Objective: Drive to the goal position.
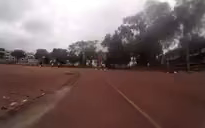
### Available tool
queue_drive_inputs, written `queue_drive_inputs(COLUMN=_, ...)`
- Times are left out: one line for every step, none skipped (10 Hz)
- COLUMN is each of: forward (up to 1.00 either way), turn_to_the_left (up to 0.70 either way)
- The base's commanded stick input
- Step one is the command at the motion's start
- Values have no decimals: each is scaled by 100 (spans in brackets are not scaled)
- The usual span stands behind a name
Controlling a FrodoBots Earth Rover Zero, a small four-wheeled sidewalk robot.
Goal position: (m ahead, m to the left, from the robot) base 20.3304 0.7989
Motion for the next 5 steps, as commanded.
queue_drive_inputs(forward=70, turn_to_the_left=6)
queue_drive_inputs(forward=70, turn_to_the_left=6)
queue_drive_inputs(forward=70, turn_to_the_left=6)
queue_drive_inputs(forward=70, turn_to_the_left=2)
queue_drive_inputs(forward=70, turn_to_the_left=7)
